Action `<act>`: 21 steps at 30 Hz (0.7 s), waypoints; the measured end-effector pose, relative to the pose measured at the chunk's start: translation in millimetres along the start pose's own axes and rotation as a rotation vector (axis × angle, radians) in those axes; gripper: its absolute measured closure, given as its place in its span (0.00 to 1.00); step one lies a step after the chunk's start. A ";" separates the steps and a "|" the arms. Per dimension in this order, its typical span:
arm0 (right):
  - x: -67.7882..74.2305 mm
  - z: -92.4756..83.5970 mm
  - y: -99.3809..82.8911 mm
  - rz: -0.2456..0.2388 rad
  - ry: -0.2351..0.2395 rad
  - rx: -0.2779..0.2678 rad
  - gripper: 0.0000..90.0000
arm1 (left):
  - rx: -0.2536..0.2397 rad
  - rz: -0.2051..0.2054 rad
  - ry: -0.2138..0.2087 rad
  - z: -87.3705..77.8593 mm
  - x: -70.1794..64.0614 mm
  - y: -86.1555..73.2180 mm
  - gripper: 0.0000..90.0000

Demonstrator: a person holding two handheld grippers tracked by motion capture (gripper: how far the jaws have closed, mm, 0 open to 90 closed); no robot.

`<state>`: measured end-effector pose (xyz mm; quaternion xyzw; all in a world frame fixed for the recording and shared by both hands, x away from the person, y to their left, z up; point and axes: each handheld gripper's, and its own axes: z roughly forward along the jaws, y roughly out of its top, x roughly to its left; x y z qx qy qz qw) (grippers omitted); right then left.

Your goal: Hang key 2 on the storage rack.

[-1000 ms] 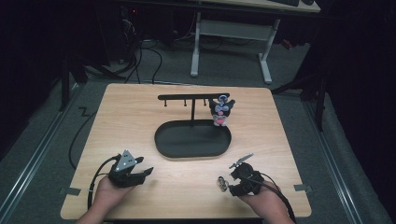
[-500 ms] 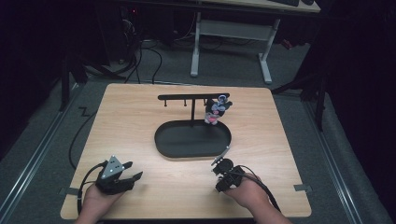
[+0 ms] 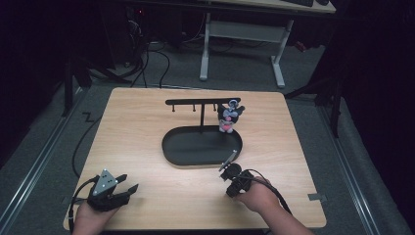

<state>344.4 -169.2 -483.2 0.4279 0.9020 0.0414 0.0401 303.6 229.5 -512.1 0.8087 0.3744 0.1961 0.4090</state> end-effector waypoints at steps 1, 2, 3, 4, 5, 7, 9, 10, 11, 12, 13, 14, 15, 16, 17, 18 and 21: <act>-0.2 -0.4 -0.7 -0.007 0.000 0.006 0.74 | 0.003 0.004 -0.003 0.8 -0.5 0.5 0.48; -0.5 -0.5 -1.3 -0.010 -0.004 0.004 0.74 | 0.004 0.007 -0.005 1.9 -1.2 1.1 0.48; -1.1 -0.7 -2.0 -0.014 -0.004 0.003 0.74 | 0.005 0.011 -0.009 3.0 -1.7 1.7 0.48; -1.5 -1.2 -2.9 -0.013 -0.007 0.005 0.74 | 0.004 0.013 -0.011 4.2 -2.3 2.4 0.48; -1.2 -1.6 -3.8 0.000 -0.005 0.001 0.74 | 0.006 0.018 -0.015 5.4 -2.7 3.4 0.48; -2.1 -2.8 -5.6 0.001 -0.004 -0.002 0.75 | 0.006 0.022 -0.023 7.6 -3.4 4.9 0.48; -1.0 -5.0 -7.0 0.021 -0.004 -0.001 0.75 | 0.008 0.027 -0.030 9.4 -4.0 6.2 0.48; -1.8 -5.6 -7.5 0.008 -0.006 -0.011 0.76 | 0.006 0.031 -0.033 10.5 -4.4 6.8 0.48; -2.7 -6.4 -7.8 -0.008 -0.006 -0.014 0.76 | 0.005 0.031 -0.036 11.4 -5.0 7.5 0.48; -1.7 -7.6 -8.4 0.001 -0.010 -0.012 0.76 | 0.006 0.034 -0.039 12.1 -5.3 8.1 0.48; -1.0 -8.4 -8.8 0.009 -0.011 -0.015 0.77 | 0.009 0.037 -0.044 12.7 -5.7 8.9 0.48; -1.0 -8.8 -9.2 0.009 -0.011 -0.014 0.77 | 0.008 0.041 -0.045 13.5 -6.2 9.4 0.48; -1.1 -8.9 -9.5 0.007 -0.009 -0.012 0.78 | 0.003 0.038 -0.048 14.7 -7.2 10.0 0.48; -1.1 -9.0 -9.8 0.005 -0.008 -0.012 0.80 | 0.006 0.041 -0.050 15.0 -7.3 10.5 0.48; -1.1 -9.1 -9.9 0.003 -0.008 -0.012 0.92 | 0.008 0.044 -0.052 15.3 -7.3 10.9 0.48; -1.3 -9.7 -10.3 -0.019 -0.025 -0.030 0.92 | 0.008 0.044 -0.053 15.7 -7.5 11.2 0.48; -0.4 -8.1 -10.0 -0.010 -0.021 -0.015 0.94 | 0.008 0.045 -0.053 16.8 -7.7 11.5 0.48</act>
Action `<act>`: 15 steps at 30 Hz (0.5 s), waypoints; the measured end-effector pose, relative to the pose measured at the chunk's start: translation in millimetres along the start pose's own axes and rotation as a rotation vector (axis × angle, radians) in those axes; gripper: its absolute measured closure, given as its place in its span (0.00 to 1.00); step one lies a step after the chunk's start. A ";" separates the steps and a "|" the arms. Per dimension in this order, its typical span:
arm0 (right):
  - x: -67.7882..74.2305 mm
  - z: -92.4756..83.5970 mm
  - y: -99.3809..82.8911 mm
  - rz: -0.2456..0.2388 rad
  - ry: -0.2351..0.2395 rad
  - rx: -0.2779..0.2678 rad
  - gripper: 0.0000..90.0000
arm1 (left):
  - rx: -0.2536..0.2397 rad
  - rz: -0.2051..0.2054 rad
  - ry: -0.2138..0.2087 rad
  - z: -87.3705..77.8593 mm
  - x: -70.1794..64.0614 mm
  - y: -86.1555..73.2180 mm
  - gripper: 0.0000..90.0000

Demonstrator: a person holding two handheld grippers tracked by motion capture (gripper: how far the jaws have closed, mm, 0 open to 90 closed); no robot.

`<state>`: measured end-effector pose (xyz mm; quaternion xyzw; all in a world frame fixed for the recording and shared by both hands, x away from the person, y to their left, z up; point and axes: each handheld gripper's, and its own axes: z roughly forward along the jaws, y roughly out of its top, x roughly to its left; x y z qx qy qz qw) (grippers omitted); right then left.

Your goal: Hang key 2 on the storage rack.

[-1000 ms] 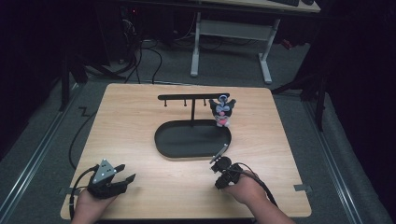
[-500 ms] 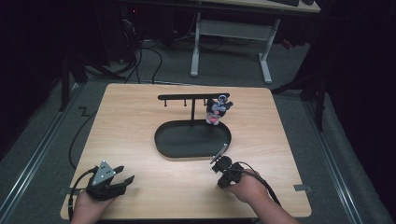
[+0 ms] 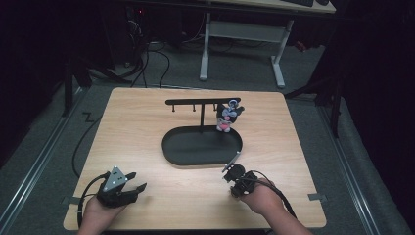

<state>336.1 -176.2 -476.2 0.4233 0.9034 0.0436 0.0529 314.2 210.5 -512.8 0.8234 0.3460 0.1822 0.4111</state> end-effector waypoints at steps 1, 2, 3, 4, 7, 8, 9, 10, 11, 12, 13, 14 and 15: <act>0.5 0.6 0.0 -0.001 -0.004 0.002 0.94 | 0.000 0.000 0.000 0.0 -0.2 0.0 0.48; 0.1 1.0 0.4 -0.006 -0.008 0.006 0.94 | -0.001 0.000 -0.001 -0.3 -0.4 0.0 0.48; -0.6 2.1 1.2 -0.011 -0.012 0.010 0.93 | 0.001 0.003 -0.001 -0.6 -0.4 0.0 0.48; -0.9 3.1 1.6 -0.006 -0.013 0.017 0.91 | 0.000 0.002 -0.001 -0.6 -0.6 -0.2 0.48; -3.7 5.1 4.0 -0.002 0.012 0.029 0.90 | -0.002 0.002 0.002 -1.5 -1.0 -0.7 0.48; -3.5 5.1 4.9 0.001 0.021 0.033 0.90 | -0.002 0.003 0.003 -2.0 -1.0 -0.8 0.48; -4.5 5.8 6.2 -0.026 0.024 0.028 0.90 | -0.003 0.002 0.003 -2.3 -0.8 -1.1 0.48; -3.2 6.3 7.3 -0.026 0.032 0.035 0.91 | -0.001 0.001 0.002 -2.5 -0.4 -1.3 0.48; -0.8 6.6 7.9 -0.026 0.034 0.045 0.94 | 0.001 0.001 0.002 -2.4 -0.2 -1.5 0.48; 0.6 7.1 8.7 -0.045 0.035 0.046 0.94 | 0.002 0.002 0.003 -2.1 0.1 -1.6 0.48; 1.5 6.9 9.9 -0.060 0.040 0.049 0.94 | 0.003 0.002 0.002 -1.8 0.2 -1.7 0.48; 2.0 6.3 10.2 -0.056 0.047 0.048 0.95 | 0.002 0.000 0.002 -1.5 0.4 -1.8 0.48; 1.9 4.8 10.3 -0.054 0.052 0.043 0.95 | 0.003 -0.001 0.000 -1.3 0.6 -1.7 0.48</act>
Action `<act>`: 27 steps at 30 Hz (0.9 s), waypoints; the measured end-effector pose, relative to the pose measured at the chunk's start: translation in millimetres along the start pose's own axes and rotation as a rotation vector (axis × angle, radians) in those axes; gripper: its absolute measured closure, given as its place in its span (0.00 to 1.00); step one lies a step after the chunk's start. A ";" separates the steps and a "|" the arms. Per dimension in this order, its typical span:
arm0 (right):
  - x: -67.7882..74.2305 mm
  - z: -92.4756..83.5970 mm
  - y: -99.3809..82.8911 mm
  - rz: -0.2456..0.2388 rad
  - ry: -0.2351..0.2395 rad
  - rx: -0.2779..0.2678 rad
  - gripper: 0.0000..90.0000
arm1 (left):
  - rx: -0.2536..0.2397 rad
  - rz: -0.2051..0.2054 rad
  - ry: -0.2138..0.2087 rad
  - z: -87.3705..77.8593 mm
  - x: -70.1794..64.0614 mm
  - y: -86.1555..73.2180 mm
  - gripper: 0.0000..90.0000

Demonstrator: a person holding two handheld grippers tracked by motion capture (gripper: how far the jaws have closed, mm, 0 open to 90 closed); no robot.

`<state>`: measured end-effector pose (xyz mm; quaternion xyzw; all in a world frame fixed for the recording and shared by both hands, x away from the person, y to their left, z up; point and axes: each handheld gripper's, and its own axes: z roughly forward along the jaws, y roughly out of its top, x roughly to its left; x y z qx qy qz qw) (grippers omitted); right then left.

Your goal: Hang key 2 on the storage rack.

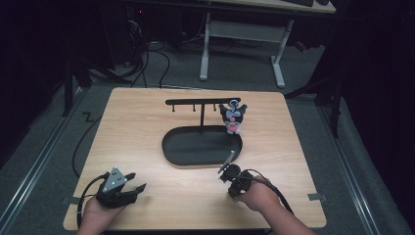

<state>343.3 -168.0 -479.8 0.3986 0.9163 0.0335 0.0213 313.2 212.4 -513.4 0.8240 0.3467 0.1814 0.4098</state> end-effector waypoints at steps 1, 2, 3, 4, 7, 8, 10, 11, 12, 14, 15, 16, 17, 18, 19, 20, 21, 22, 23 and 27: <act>-0.7 -3.3 -0.1 0.002 -0.010 -0.008 0.95 | 0.000 0.001 0.000 0.3 0.0 -0.1 0.48; -2.6 -6.2 -0.5 -0.002 -0.008 -0.019 0.95 | 0.000 0.001 0.000 0.4 -0.1 -0.1 0.48; -3.5 -8.8 -1.0 0.010 -0.001 -0.023 0.95 | 0.000 0.003 0.000 0.4 -0.3 0.0 0.48; -5.6 -13.4 -1.9 0.023 0.003 -0.036 0.95 | -0.002 0.003 0.002 0.4 -0.6 0.0 0.48; -11.5 -25.0 -3.8 0.042 0.013 -0.065 0.95 | -0.009 0.007 0.004 -0.8 -1.3 0.3 0.48; -13.5 -29.6 -4.5 0.048 0.014 -0.076 0.95 | -0.010 0.009 0.006 -1.2 -1.3 0.3 0.48; -16.9 -38.6 -5.7 0.062 0.015 -0.099 0.95 | -0.013 0.007 0.008 -1.3 -0.7 0.3 0.48; -19.2 -43.3 -6.1 0.065 0.018 -0.111 0.95 | -0.014 0.007 0.007 -1.3 -0.3 0.2 0.48; -21.1 -48.0 -6.5 0.069 0.014 -0.121 0.95 | -0.016 0.006 0.008 -1.4 -0.1 0.2 0.48; -24.6 -57.4 -7.1 0.078 0.000 -0.138 0.95 | -0.024 0.003 0.008 -1.6 0.3 0.0 0.48; -26.8 -61.9 -7.4 0.080 0.001 -0.148 0.95 | -0.026 0.002 0.006 -1.8 0.6 -0.1 0.48; -28.5 -66.1 -7.5 0.086 0.003 -0.155 0.95 | -0.029 0.001 0.008 -1.9 0.9 -0.1 0.48; -30.5 -69.9 -7.7 0.089 0.001 -0.165 0.95 | -0.028 0.001 0.008 -2.0 1.3 0.0 0.48; -32.2 -73.5 -8.0 0.098 0.003 -0.170 0.95 | -0.032 -0.001 0.007 -1.7 1.4 -0.2 0.48; -33.8 -76.6 -8.0 0.102 0.003 -0.169 0.95 | -0.032 -0.001 0.007 -1.6 1.6 -0.2 0.48; -35.3 -79.4 -7.8 0.102 0.001 -0.168 0.95 | -0.031 -0.001 0.005 -1.6 1.6 -0.3 0.48; -36.7 -81.8 -7.4 0.104 0.004 -0.171 0.95 | -0.031 -0.003 0.003 -1.5 1.4 -0.5 0.48; -38.1 -84.6 -7.0 0.108 0.010 -0.173 0.95 | -0.027 0.000 0.000 -1.5 1.3 -0.8 0.48; -38.1 -88.8 -6.1 0.129 0.014 -0.166 0.95 | -0.028 0.001 -0.001 -1.3 1.0 -1.1 0.48; -39.5 -94.5 -2.8 0.115 0.008 -0.163 0.95 | -0.028 0.000 -0.002 -1.2 2.2 -2.0 0.48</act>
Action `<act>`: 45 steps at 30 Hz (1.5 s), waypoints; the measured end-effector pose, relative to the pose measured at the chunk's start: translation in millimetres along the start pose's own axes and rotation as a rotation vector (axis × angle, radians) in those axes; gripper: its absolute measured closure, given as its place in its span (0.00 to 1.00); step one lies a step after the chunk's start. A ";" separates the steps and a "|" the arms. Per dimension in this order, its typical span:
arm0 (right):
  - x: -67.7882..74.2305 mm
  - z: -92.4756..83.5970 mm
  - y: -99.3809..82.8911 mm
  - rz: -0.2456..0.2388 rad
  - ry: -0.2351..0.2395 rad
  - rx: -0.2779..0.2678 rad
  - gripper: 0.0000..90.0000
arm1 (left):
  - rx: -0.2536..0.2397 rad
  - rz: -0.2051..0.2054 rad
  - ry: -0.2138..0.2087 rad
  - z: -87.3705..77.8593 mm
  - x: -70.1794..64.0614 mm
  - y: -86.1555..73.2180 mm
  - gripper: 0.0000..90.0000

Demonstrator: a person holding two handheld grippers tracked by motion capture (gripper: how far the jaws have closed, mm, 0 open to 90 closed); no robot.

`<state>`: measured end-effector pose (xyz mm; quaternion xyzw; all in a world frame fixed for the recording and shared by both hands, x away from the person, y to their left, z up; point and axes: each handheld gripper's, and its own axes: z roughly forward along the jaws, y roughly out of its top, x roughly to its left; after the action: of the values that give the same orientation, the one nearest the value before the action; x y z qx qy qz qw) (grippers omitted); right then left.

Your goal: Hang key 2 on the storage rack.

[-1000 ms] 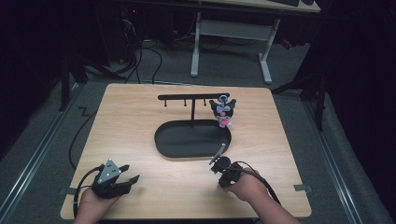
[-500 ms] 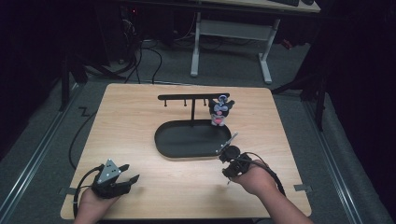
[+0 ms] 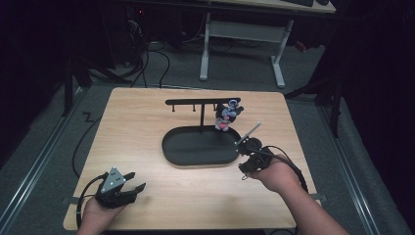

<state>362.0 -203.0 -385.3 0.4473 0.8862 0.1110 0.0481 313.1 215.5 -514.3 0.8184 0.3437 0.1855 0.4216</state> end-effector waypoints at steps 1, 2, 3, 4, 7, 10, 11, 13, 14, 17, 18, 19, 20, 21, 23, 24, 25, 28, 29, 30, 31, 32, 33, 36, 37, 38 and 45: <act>-1.3 -1.2 1.5 -0.015 -0.001 -0.006 0.95 | -0.001 -0.001 -0.001 0.1 0.3 0.0 0.48; -1.4 -2.6 2.7 -0.011 -0.005 -0.007 0.95 | -0.002 0.000 -0.002 0.1 0.6 0.2 0.48; -2.1 -4.2 4.5 -0.022 -0.013 -0.011 0.95 | -0.006 0.000 0.000 0.1 0.5 0.4 0.48; -2.0 -5.7 5.6 -0.019 -0.014 -0.012 0.95 | -0.008 0.001 0.001 -0.1 0.4 0.7 0.48; -2.3 -9.2 9.1 -0.014 -0.018 -0.019 0.95 | -0.013 0.003 0.000 -0.3 0.1 1.5 0.48; -3.1 -13.6 12.9 -0.021 -0.025 -0.021 0.95 | -0.008 0.002 -0.002 0.8 0.3 1.1 0.48; -1.8 -16.2 14.1 -0.001 -0.032 -0.018 0.95 | -0.009 0.004 0.001 0.5 0.1 1.1 0.48; -4.6 -19.6 16.8 -0.023 -0.041 -0.038 0.95 | -0.013 0.002 0.003 0.2 -0.2 1.4 0.48; -5.3 -20.8 17.6 -0.019 -0.040 -0.045 0.95 | -0.015 0.002 0.002 -0.1 -0.4 1.7 0.48; -5.9 -25.2 21.5 -0.019 -0.046 -0.051 0.95 | -0.014 0.008 0.005 0.1 -1.0 1.8 0.48; -6.3 -26.6 23.0 -0.025 -0.049 -0.058 0.95 | -0.011 0.009 0.003 0.3 -0.8 1.5 0.48; -6.4 -28.6 24.7 -0.027 -0.048 -0.061 0.95 | -0.010 0.009 0.003 0.3 -0.6 1.2 0.48; -5.9 -29.9 26.0 -0.021 -0.045 -0.065 0.95 | -0.010 0.009 0.003 0.2 -0.4 0.9 0.48; -6.4 -30.2 27.1 -0.028 -0.043 -0.071 0.95 | -0.014 0.005 0.003 0.2 -0.1 0.6 0.48; -6.8 -31.4 30.4 -0.023 -0.037 -0.066 0.95 | -0.015 0.001 0.004 0.0 0.3 0.6 0.48; -6.8 -31.5 31.6 -0.018 -0.036 -0.068 0.95 | -0.015 0.000 0.004 0.0 0.2 0.5 0.48; -7.1 -32.3 33.2 -0.016 -0.033 -0.068 0.95 | -0.015 0.003 0.004 0.0 -0.2 0.6 0.48; -8.5 -35.9 39.3 -0.011 -0.029 -0.070 0.95 | -0.009 0.012 0.002 -0.1 -0.8 1.1 0.48; -8.5 -37.7 41.6 -0.011 -0.032 -0.069 0.95 | -0.009 0.011 0.001 0.1 -0.8 1.1 0.48; -8.3 -39.6 44.1 -0.008 -0.033 -0.069 0.95 | -0.007 0.013 0.002 0.4 -0.8 1.1 0.48; -8.4 -42.1 47.5 -0.011 -0.030 -0.071 0.95 | -0.006 0.014 0.003 0.5 -0.8 1.1 0.48; -8.3 -43.6 49.5 -0.015 -0.031 -0.072 0.95 | -0.003 0.015 0.002 0.5 -0.7 0.8 0.48; -7.6 -45.4 52.2 -0.016 -0.033 -0.069 0.95 | -0.003 0.014 0.003 0.7 -0.7 0.5 0.48; -8.2 -48.9 60.4 -0.039 -0.026 -0.069 0.95 | -0.002 0.016 0.003 -0.5 -0.8 1.1 0.48; -8.1 -49.7 63.3 -0.035 -0.024 -0.066 0.95 | -0.003 0.017 0.005 -0.9 -1.2 1.4 0.48; -8.8 -50.5 66.1 -0.033 -0.024 -0.064 0.95 | -0.007 0.015 0.006 -1.0 -1.6 1.4 0.48; -6.9 -60.0 88.5 -0.048 -0.039 -0.065 0.95 | -0.008 0.021 0.010 -2.0 -2.5 1.2 0.48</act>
<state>424.2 -166.8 -305.9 0.4261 0.8915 0.1300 0.0824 310.7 214.3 -512.1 0.8194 0.3364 0.1953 0.4210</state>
